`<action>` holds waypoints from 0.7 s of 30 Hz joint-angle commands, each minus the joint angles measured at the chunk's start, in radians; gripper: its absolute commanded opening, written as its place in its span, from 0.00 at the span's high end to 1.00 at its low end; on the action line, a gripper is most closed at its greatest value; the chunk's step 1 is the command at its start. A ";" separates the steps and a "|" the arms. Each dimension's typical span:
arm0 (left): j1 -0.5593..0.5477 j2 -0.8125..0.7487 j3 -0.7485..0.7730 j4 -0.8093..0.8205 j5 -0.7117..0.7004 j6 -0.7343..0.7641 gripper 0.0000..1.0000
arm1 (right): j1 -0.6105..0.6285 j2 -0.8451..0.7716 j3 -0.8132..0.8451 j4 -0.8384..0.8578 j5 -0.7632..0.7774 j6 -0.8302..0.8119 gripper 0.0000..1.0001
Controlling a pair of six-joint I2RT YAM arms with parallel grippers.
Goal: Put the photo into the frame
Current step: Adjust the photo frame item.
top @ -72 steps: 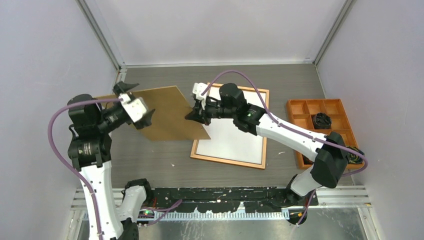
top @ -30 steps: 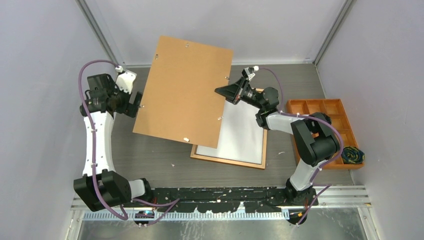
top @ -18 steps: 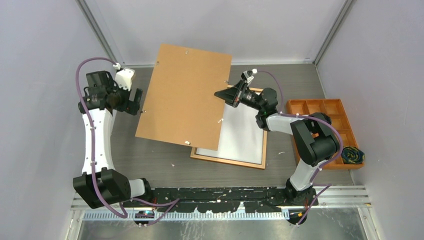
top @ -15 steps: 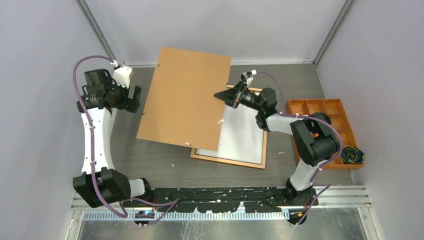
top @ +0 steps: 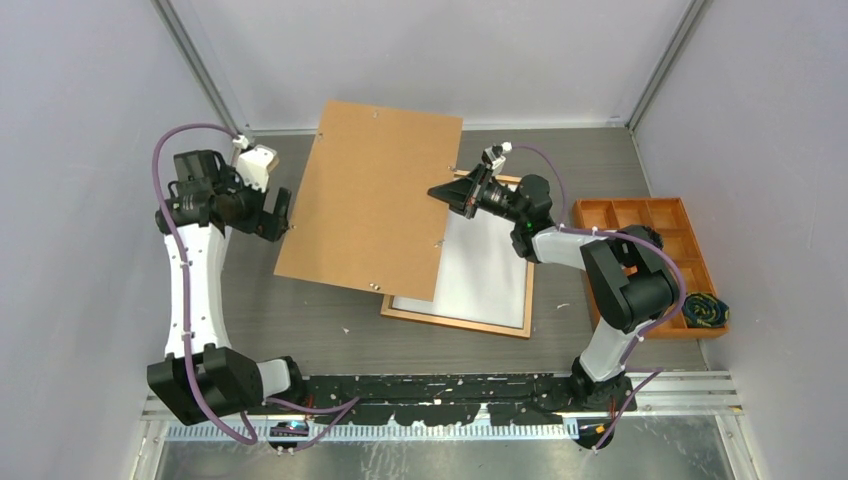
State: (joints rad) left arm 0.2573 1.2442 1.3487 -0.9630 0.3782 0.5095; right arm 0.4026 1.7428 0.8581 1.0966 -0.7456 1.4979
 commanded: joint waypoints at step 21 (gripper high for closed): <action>-0.069 -0.086 -0.133 -0.029 0.012 0.107 0.00 | -0.001 -0.097 -0.027 -0.144 0.204 -0.129 0.99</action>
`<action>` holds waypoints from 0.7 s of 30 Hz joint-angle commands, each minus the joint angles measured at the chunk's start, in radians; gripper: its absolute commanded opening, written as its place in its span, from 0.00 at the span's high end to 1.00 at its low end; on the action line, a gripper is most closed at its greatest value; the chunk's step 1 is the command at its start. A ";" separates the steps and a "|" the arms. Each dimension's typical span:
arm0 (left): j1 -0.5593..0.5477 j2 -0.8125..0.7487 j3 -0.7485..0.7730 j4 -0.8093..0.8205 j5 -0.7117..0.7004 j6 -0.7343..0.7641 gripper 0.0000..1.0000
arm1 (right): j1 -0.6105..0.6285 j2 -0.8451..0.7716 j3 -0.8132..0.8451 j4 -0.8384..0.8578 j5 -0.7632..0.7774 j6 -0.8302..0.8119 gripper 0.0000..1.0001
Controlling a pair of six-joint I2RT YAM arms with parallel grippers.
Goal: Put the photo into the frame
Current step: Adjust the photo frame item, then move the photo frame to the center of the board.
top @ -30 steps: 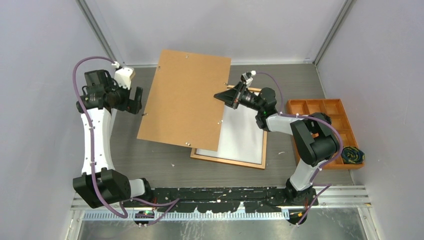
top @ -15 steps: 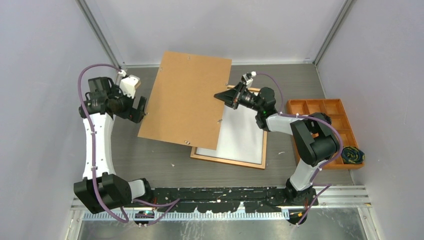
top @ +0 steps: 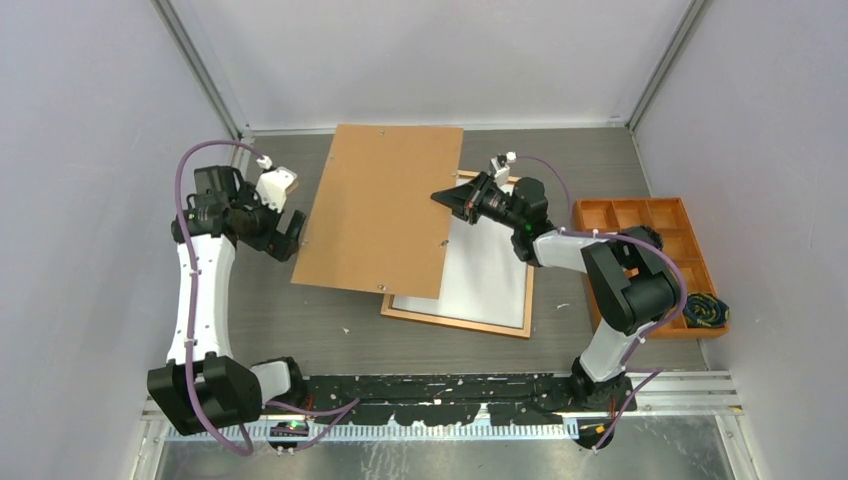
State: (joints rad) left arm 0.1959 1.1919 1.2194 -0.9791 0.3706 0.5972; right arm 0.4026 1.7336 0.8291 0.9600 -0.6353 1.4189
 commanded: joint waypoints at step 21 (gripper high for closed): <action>-0.214 0.180 -0.013 0.106 0.023 -0.124 0.00 | -0.351 -0.598 -0.040 -0.943 -0.078 -0.440 0.99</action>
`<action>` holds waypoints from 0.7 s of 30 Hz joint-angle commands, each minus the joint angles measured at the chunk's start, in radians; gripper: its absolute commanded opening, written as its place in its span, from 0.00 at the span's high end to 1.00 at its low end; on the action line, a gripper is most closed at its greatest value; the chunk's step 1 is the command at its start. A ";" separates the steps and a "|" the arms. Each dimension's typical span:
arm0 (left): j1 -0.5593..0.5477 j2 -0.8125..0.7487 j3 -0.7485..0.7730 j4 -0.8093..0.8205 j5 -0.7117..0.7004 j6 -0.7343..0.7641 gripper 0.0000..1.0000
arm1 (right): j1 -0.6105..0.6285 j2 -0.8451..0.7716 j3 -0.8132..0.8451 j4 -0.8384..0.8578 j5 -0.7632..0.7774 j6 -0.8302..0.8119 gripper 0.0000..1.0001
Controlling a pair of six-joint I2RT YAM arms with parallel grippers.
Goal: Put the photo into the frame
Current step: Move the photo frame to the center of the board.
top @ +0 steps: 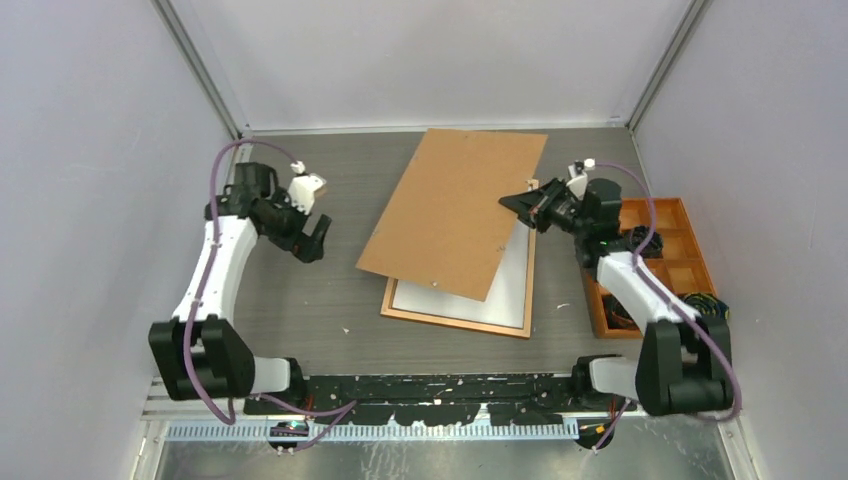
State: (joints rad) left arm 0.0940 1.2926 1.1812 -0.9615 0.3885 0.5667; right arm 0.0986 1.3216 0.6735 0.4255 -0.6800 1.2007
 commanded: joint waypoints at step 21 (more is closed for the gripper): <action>-0.437 0.790 0.506 0.216 0.115 -0.458 0.30 | -0.309 -0.460 0.233 -1.046 -0.056 -0.486 0.99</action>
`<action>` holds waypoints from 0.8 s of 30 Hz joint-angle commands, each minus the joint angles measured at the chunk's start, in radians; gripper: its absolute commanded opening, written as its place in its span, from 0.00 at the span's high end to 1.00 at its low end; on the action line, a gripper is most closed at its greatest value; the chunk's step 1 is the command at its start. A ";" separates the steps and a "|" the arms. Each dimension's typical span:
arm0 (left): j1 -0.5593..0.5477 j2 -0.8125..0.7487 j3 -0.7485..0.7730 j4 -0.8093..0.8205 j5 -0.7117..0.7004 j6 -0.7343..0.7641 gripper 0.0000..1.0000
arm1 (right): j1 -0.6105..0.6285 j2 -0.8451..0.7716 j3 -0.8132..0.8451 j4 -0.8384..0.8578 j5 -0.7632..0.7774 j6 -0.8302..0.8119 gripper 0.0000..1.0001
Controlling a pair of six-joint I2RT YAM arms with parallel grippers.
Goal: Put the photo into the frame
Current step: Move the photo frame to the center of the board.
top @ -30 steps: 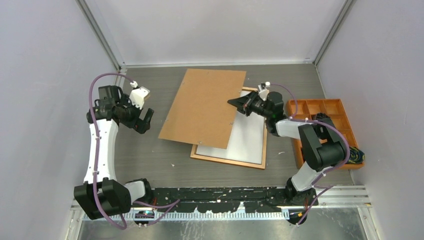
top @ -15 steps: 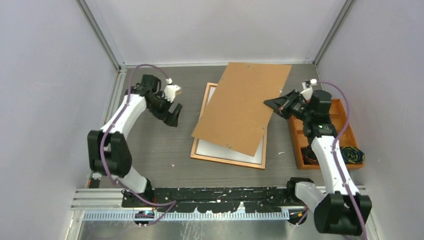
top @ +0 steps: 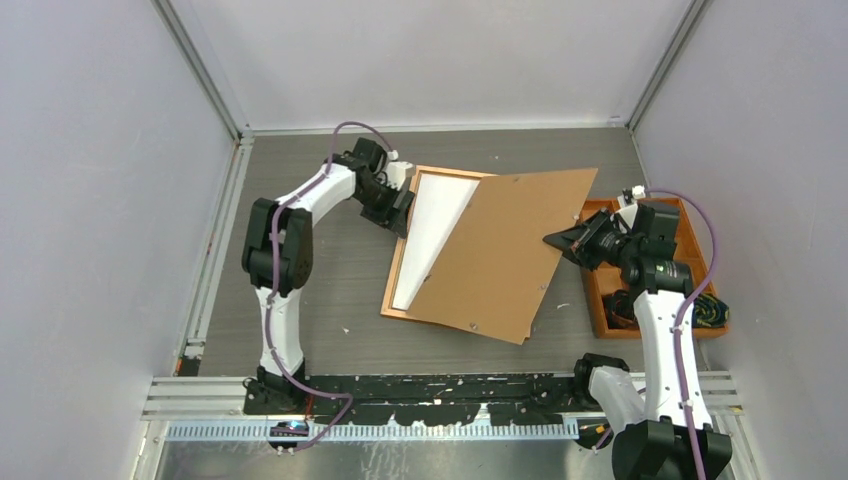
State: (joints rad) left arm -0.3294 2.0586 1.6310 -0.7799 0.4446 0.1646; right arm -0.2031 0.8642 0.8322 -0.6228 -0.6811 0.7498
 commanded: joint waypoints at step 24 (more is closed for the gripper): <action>-0.025 0.081 0.024 0.079 -0.035 -0.029 0.63 | 0.000 0.081 0.023 0.295 -0.180 0.072 0.99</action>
State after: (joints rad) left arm -0.3565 2.1571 1.6714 -0.7322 0.4458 0.1120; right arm -0.2070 0.9310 0.8574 -0.5079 -0.7639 0.7509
